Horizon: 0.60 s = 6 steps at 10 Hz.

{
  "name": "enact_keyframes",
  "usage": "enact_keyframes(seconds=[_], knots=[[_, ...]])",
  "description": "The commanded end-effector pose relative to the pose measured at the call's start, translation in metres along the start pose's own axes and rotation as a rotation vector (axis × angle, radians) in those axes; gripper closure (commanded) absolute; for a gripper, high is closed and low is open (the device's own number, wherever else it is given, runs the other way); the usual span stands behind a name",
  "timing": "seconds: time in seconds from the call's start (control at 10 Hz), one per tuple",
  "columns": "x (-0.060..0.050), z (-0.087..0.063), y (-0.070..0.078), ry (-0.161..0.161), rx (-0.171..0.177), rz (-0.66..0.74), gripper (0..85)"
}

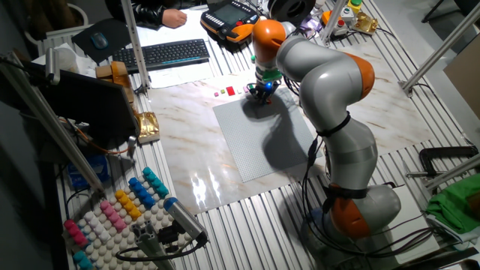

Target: Build with small Lego blocks

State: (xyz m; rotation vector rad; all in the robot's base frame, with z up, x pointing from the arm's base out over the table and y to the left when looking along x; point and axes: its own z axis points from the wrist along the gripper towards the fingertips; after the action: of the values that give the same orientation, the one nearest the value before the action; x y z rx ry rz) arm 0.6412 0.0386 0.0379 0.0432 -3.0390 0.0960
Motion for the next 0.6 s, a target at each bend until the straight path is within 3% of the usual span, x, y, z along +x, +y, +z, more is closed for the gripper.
enact_keyframes(seconds=[0.0, 0.3, 0.5], knots=[[0.001, -0.001, 0.000, 0.005, 0.000, -0.006, 60.0], [0.005, -0.009, 0.003, 0.024, -0.007, -0.017, 60.7], [0.007, -0.013, 0.007, 0.028, -0.015, -0.012, 69.7]])
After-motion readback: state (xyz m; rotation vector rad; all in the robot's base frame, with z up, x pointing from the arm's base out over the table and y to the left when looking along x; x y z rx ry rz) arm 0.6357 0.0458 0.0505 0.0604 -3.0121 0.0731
